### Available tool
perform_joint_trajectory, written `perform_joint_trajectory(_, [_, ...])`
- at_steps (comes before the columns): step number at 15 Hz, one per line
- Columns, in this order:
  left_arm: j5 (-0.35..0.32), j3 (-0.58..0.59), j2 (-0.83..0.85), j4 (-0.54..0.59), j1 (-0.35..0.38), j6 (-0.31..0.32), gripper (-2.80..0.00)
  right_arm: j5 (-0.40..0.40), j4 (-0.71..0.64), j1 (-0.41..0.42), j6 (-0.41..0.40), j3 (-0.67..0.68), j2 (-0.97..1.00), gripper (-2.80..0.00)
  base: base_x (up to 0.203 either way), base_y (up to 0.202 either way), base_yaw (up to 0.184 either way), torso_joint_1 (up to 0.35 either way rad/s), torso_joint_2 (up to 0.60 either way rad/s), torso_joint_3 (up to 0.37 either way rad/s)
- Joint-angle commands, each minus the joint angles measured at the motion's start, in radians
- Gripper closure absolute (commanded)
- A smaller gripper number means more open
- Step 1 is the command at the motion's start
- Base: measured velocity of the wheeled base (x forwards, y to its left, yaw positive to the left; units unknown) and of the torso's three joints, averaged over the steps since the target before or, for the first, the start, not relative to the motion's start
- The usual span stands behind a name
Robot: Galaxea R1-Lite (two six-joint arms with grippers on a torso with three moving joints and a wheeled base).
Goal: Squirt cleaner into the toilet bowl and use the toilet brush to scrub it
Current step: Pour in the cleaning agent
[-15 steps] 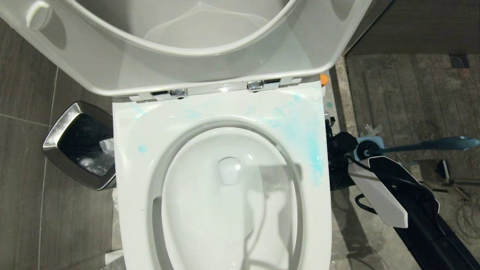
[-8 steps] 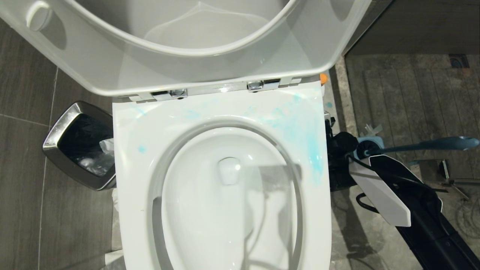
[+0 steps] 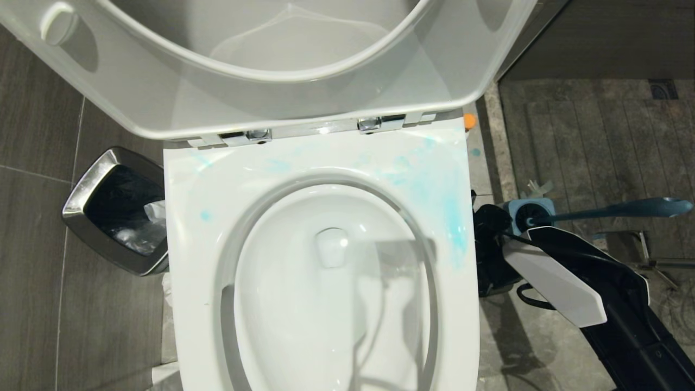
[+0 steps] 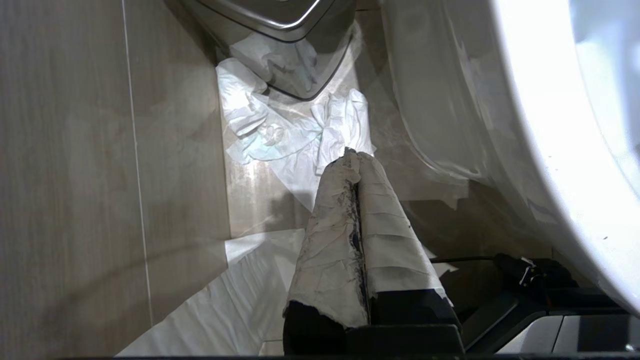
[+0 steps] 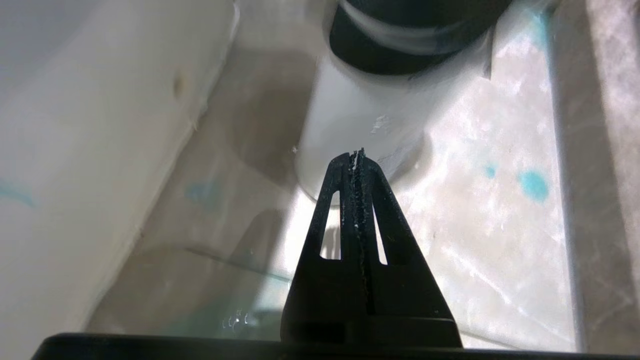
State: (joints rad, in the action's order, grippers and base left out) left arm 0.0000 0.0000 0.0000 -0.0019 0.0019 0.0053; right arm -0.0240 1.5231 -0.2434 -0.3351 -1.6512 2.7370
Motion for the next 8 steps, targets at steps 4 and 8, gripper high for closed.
perform_joint_trajectory(4, [0.000, 0.000, 0.001, -0.001, 0.000, 0.001, 0.00, 0.000, 0.007, 0.000, 0.002, 0.053, -0.047, 0.00, 0.000, 0.000, 0.000, 0.000, 0.00, 0.000])
perform_joint_trajectory(8, [0.000, 0.000, 0.000, -0.001, 0.000, 0.001, 0.00, -0.003, 0.007, -0.006, 0.033, 0.064, -0.065, 0.00, 0.000, 0.000, 0.000, 0.000, 0.00, 0.000])
